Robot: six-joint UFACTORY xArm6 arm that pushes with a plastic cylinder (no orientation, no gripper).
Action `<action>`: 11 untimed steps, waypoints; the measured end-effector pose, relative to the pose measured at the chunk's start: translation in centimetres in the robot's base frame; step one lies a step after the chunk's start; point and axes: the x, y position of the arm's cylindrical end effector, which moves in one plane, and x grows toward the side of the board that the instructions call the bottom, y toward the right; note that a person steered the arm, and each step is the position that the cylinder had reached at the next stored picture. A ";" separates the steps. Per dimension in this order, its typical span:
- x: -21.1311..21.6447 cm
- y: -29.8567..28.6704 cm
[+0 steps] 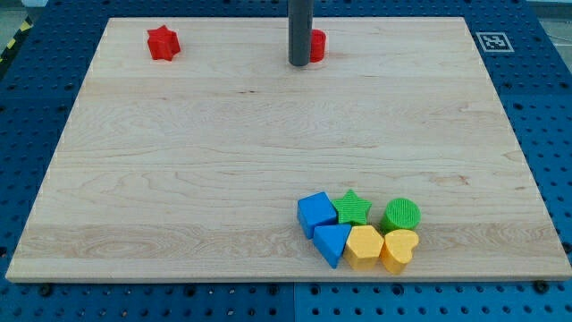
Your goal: Move your arm to the top side of the green star
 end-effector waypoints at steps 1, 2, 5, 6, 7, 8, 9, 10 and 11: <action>1.3 0.0; 1.5 0.0; 12.4 -10.8; 19.0 -10.9; 24.0 -10.9; 22.3 -8.6; 19.2 0.4; 19.6 11.3; 22.4 22.8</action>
